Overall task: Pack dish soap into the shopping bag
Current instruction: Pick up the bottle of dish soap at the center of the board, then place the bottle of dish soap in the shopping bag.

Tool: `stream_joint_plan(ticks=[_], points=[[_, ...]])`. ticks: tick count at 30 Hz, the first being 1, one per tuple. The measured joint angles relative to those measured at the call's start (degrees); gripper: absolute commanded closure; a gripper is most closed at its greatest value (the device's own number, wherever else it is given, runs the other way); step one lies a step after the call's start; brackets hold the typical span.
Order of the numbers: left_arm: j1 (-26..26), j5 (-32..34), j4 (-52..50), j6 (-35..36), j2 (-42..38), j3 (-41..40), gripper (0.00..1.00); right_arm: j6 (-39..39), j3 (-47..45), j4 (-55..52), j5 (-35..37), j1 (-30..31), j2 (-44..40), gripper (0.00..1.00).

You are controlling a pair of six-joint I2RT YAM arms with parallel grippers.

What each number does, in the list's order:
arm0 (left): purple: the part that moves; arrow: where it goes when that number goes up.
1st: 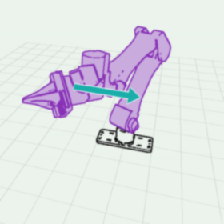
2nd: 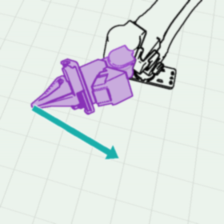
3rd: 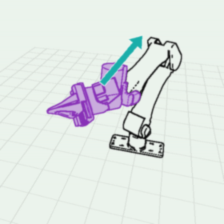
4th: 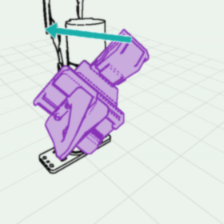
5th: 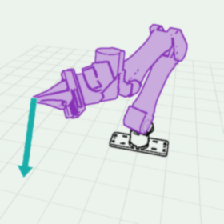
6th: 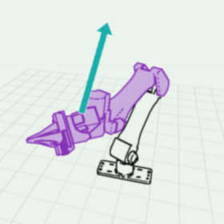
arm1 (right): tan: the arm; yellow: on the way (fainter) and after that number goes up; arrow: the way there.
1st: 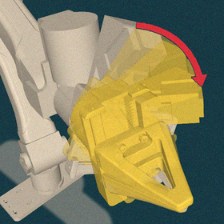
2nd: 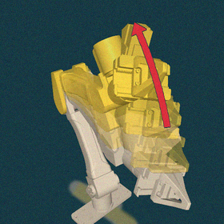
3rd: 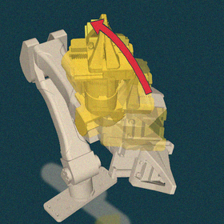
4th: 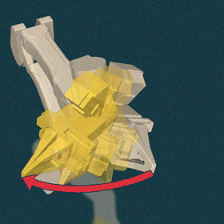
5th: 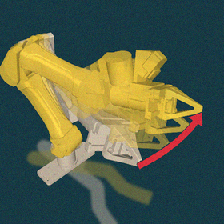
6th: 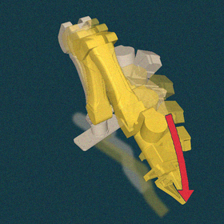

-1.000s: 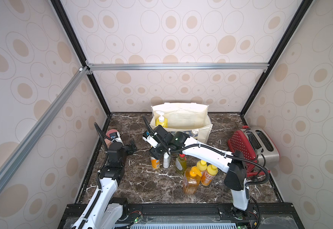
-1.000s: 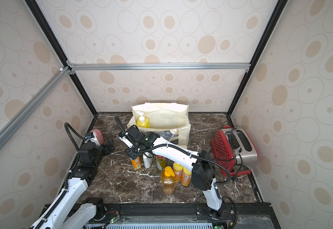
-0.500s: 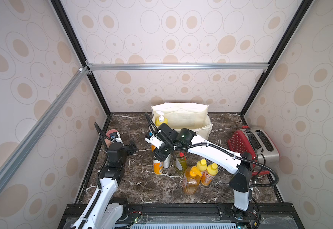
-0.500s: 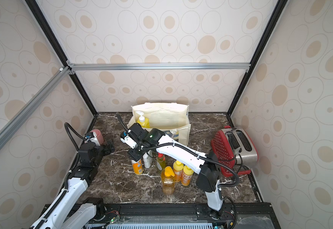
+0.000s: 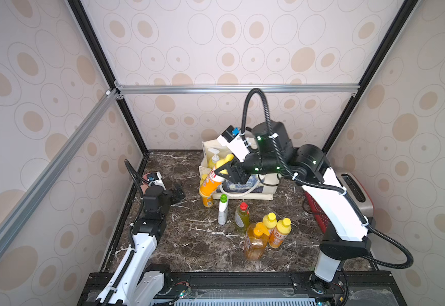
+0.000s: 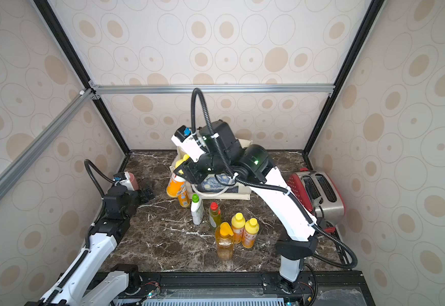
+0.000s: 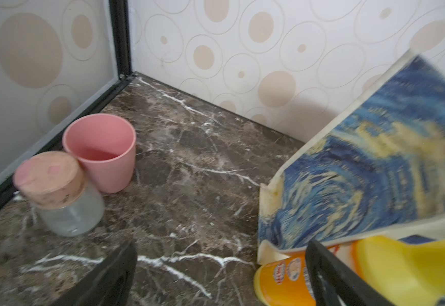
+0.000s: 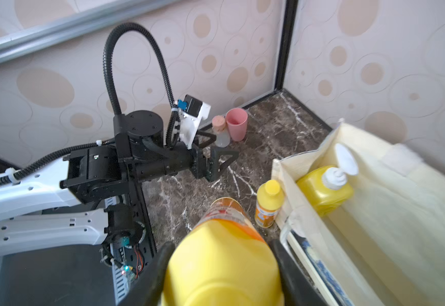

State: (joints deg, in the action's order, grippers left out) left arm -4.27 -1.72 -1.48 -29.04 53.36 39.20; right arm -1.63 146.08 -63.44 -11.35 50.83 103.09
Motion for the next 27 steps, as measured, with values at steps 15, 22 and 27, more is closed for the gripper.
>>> stream_joint_plan(ticks=[15,22,27], points=[[-5.66,-12.39,-5.6,-0.87,16.33,26.05,0.01,0.76,0.37,3.37,11.21,-12.66,5.4,0.72],[-8.59,-12.81,-6.58,2.12,17.09,23.93,0.06,2.62,0.72,6.03,14.51,-12.66,14.23,0.73],[-8.66,-12.81,-6.75,3.61,17.7,23.47,0.08,3.28,0.72,7.21,16.06,-12.68,18.78,0.73]])
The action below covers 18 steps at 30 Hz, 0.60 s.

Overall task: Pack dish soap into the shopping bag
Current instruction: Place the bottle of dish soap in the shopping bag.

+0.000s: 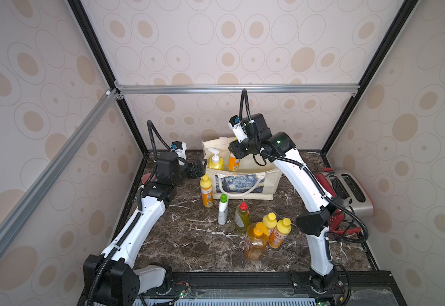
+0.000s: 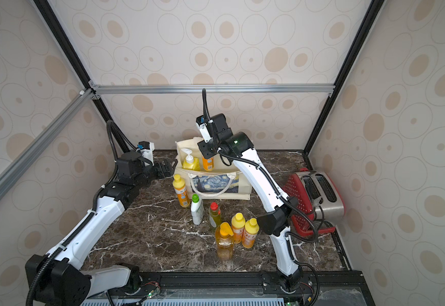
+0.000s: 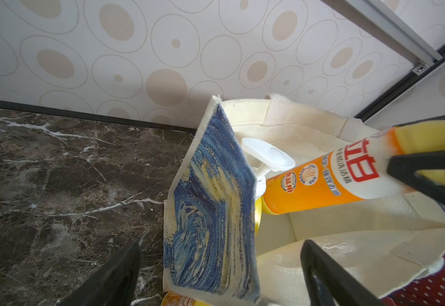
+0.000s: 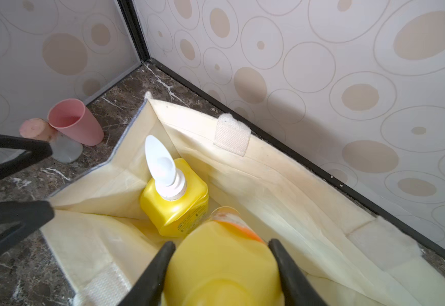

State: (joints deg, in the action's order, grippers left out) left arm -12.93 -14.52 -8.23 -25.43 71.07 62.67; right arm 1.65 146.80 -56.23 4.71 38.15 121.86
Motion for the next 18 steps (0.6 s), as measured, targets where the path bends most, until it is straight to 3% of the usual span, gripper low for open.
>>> stream_joint_plan(ticks=[18], points=[[-0.22,-2.71,3.91,0.61,1.66,-2.73,0.08,-5.03,-4.57,9.55,-1.16,-1.53,4.72,0.76]])
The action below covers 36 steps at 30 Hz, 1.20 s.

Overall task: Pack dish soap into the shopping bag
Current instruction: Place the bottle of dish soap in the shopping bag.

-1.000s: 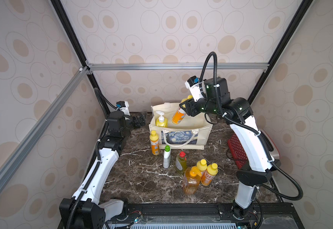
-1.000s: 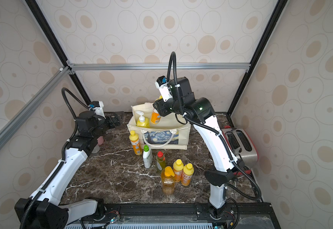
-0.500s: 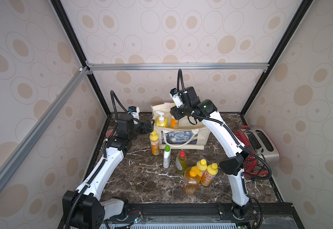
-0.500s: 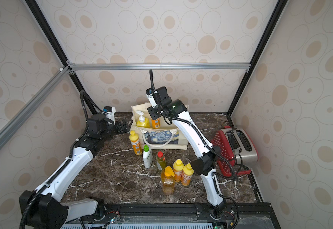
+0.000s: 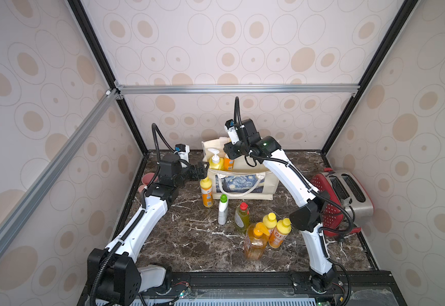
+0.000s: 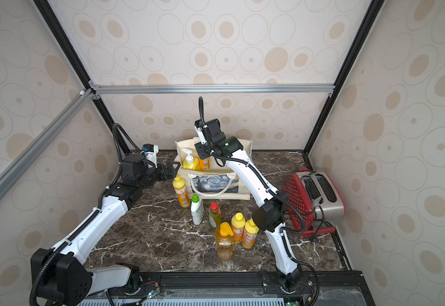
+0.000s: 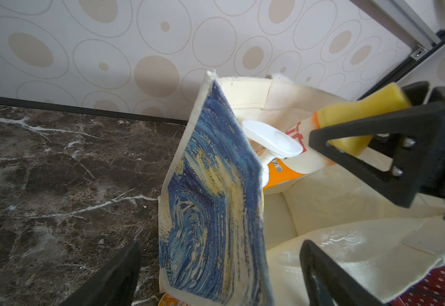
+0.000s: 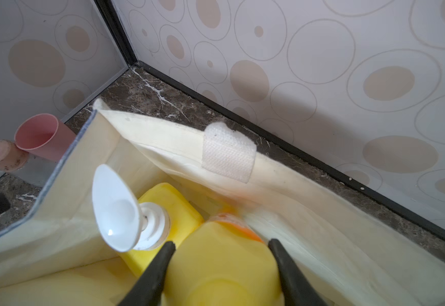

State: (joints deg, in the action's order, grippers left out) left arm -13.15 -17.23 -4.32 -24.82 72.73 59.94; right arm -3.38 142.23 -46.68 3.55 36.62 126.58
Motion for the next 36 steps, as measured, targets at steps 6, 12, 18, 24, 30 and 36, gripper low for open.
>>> stream_joint_plan(ticks=[6,12,18,24,30,36], points=[[-0.11,-0.63,0.63,0.0,0.02,-0.37,0.08,-1.79,-0.87,0.5,-0.42,-0.66,2.93,0.76],[-0.11,-0.98,0.85,-0.02,0.02,-0.46,0.08,-3.13,-3.87,0.92,-1.29,-0.63,3.96,0.74],[-0.13,-1.38,0.87,-0.02,0.15,-0.48,0.08,-4.13,-4.04,1.01,-1.44,-0.76,5.46,0.66],[-0.13,-1.68,0.92,0.0,0.24,-0.57,0.08,-4.79,-4.04,0.98,-2.56,-1.03,5.9,0.37],[-0.15,-1.77,0.92,0.0,0.24,-0.59,0.08,-5.86,-4.35,3.58,-5.55,-1.33,5.11,0.24],[-0.15,-1.86,0.94,0.0,0.24,-0.7,0.08,-6.69,-7.1,5.33,-9.4,-1.36,1.38,0.24]])
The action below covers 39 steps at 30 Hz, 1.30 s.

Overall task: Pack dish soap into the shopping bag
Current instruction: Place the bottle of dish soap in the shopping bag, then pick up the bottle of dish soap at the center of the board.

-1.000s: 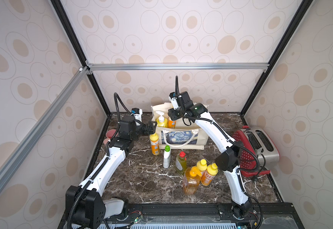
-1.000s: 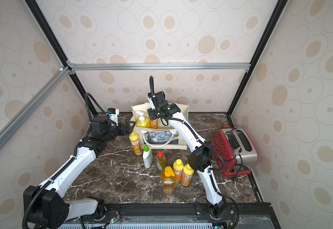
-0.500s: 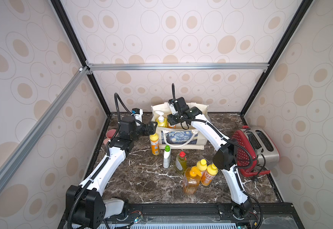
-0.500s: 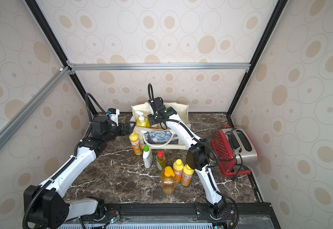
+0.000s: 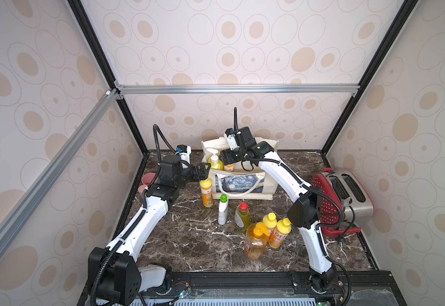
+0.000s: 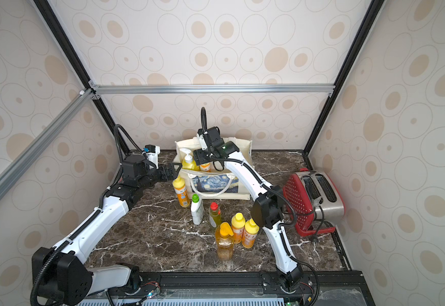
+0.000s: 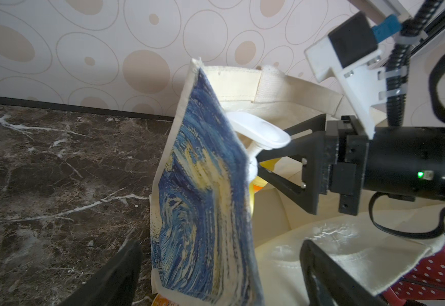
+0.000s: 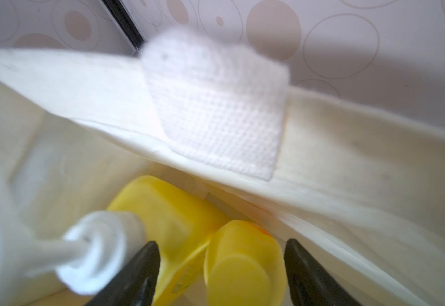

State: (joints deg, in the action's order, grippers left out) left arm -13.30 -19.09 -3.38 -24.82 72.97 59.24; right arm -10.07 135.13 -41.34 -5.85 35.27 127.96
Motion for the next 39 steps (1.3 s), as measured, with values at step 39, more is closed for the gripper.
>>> stream_joint_plan(ticks=[39], points=[[0.09,26.97,1.64,4.26,-17.4,-14.53,0.03,6.25,-26.29,-11.1,-0.26,17.33,-31.17,0.41]])
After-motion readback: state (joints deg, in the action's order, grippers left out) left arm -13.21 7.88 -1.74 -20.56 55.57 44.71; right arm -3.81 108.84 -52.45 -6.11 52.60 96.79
